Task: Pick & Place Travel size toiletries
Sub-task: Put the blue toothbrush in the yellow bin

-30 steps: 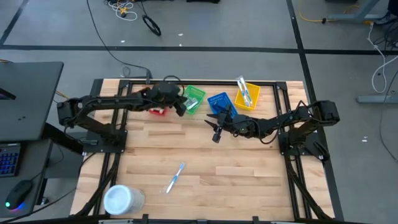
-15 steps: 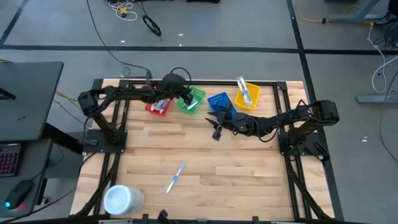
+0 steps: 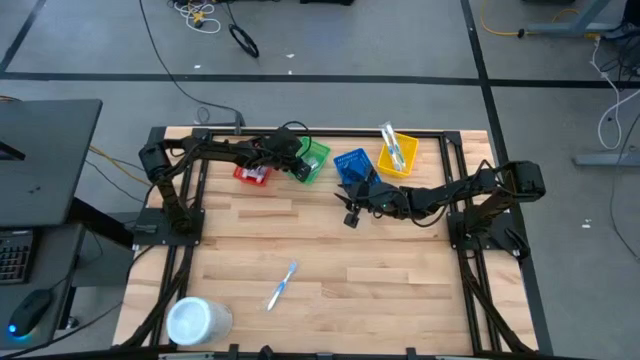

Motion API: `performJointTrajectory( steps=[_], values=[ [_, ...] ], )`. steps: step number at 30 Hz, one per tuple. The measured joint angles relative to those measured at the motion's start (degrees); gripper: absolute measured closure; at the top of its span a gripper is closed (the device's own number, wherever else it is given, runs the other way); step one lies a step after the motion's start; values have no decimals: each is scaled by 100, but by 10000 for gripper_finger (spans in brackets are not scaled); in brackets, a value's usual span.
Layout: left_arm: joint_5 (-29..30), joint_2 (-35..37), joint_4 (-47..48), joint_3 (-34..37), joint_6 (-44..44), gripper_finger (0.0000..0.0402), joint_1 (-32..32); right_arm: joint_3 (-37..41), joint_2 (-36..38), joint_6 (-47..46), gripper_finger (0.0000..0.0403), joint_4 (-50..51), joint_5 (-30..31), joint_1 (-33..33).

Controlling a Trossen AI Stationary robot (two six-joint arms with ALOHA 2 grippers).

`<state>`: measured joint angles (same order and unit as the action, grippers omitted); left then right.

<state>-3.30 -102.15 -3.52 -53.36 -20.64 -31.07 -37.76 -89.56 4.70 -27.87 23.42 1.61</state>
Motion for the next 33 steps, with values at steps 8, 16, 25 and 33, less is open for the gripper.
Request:
performJointTrajectory(
  steps=[8, 16, 25, 33],
  values=[
    [-94, 38, 358, 0, 61, 308, 92, 0, 0, -380, 267, 356, -114, 0],
    [-154, 222, 483, -315, 288, 249, 343, 0, 0, -375, 267, 370, -609, -9],
    [-760, 304, 1570, -1101, 626, 240, 1150, 0, 0, -611, 250, 528, -1515, -28],
    [-682, 330, 2813, -1274, 287, 242, 2413, 0, 0, -1026, 217, 600, -1574, -56]
  ],
)
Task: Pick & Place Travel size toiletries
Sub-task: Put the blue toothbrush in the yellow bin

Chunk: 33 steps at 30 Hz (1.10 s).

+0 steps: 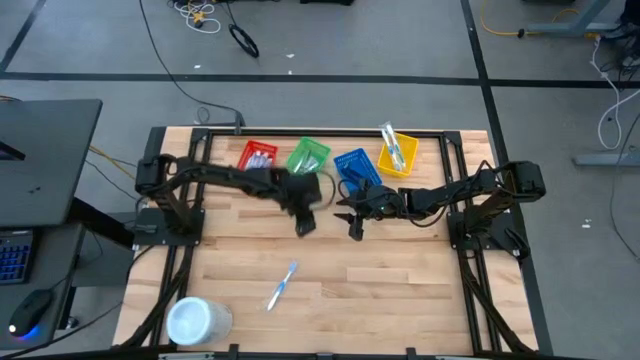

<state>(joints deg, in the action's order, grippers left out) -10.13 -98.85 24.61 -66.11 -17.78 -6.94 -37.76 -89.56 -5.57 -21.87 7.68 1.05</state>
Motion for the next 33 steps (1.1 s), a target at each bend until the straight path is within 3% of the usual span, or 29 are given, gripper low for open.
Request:
performJointTrajectory(
  steps=[5, 10, 14, 25, 33],
  values=[
    [112, 0, 127, 2, -366, 242, 958, 0, 0, -137, 215, 24, 2, 1],
    [663, -59, 202, 12, -1061, 242, 1849, 0, 0, -258, 215, 26, 2, 1],
    [1036, -57, 170, 176, -2101, 235, 2334, 0, 0, -258, 215, 45, -66, 1],
    [1560, -57, 658, 258, -3628, 187, 2975, 0, 0, -260, 215, 70, -84, -1],
    [1755, -397, 764, 251, -4217, 181, 3175, 0, 0, -260, 215, 73, -83, -1]
  ],
)
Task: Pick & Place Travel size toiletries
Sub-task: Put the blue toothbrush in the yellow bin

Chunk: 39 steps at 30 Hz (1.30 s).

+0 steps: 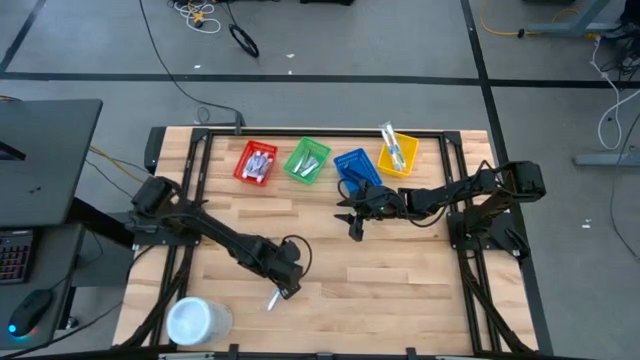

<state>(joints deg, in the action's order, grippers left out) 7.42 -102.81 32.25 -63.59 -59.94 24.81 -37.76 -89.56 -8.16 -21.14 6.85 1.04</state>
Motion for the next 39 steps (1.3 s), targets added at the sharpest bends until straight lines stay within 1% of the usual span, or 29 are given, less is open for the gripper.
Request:
performJointTrajectory(
  steps=[4, 9, 15, 22, 24, 27, 31, 33, 36, 39],
  values=[
    [-176, -302, -41, 0, -157, 184, -1, 0, 0, 2, 215, 28, 0, 0],
    [-214, -466, -27, -41, 139, 207, -12, -2, 0, 2, 215, 32, 2, 2],
    [-141, -354, 74, -25, 270, 273, -140, 0, 0, 3, 215, 19, 2, 2],
    [386, 33, 14, -24, 818, 365, -443, 0, 0, 2, 215, 29, 1, 1],
    [540, 208, 10, -22, 993, 385, -562, 0, 0, 3, 215, 32, 2, 0],
    [857, 546, 24, -24, 1283, 388, -769, 0, 0, 2, 215, 32, 0, 0],
    [1450, 1075, -10, -24, 1674, 367, -1047, 0, 0, 4, 215, 32, -2, 1],
    [1748, 1381, -51, -26, 1866, 365, -1190, 0, 0, 14, 215, 23, -4, 1],
    [2148, 1796, -185, -26, 2186, 377, -1384, 0, 0, 134, 215, -135, -69, 2],
    [2330, 2126, -661, -26, 2692, 391, -1540, 0, 0, 193, 215, -600, -475, 2]
  ],
)
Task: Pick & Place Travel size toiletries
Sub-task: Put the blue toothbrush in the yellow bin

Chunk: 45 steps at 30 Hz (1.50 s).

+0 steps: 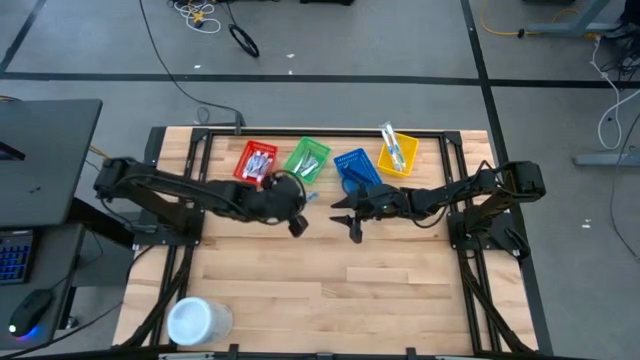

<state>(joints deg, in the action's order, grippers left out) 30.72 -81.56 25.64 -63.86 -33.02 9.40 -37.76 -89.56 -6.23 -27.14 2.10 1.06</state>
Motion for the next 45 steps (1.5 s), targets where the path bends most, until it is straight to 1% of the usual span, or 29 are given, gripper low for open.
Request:
performJointTrajectory(
  steps=[2, 5, 9, 12, 17, 21, 25, 27, 30, 33, 36, 37, 38, 45],
  values=[
    [-60, 127, -408, 0, 439, 391, -67, 0, 0, -5, 215, -463, -221, -15],
    [-413, 186, -1135, 0, 1121, 383, -148, 0, 0, -259, 215, -1293, -423, -63],
    [-1003, 183, -1884, 0, 1882, 371, -227, -2, 0, -641, 215, -2352, -426, -118],
    [-1163, 183, -2151, 0, 2147, 378, -290, -2, 0, -656, 215, -2740, -424, -117],
    [-1277, 183, -2449, 0, 2334, 384, -417, -7, 0, -370, 215, -3192, -430, -109],
    [-1398, 183, -2554, 0, 2391, 376, -493, -196, 0, -358, 215, -3144, -432, -109],
    [-1398, 181, -2687, 0, 2497, 376, -511, -481, -2, -277, 218, -2638, -426, -109],
    [-1398, 181, -2687, 0, 2595, 379, -509, -609, -2, -179, 227, -2549, -417, -109],
    [-1398, 181, -2658, 0, 2620, 379, -507, -690, 0, -124, 260, -2467, -418, -109],
    [-1398, 181, -2660, 0, 2721, 376, -507, -706, 0, -79, 310, -2442, -383, -109],
    [-1380, 181, -2650, 0, 2891, 376, -507, -706, 0, -78, 364, -2379, -92, -109],
    [-1382, 181, -2641, 0, 2909, 377, -507, -708, 0, -60, 376, -2359, 5, -111],
    [-1397, 181, -2625, 0, 2916, 377, -509, -708, 0, -56, 381, -2332, 90, -114],
    [-1383, 210, -2611, 0, 2925, 367, -509, -717, 0, -33, 381, -2339, 105, -114]
  ],
)
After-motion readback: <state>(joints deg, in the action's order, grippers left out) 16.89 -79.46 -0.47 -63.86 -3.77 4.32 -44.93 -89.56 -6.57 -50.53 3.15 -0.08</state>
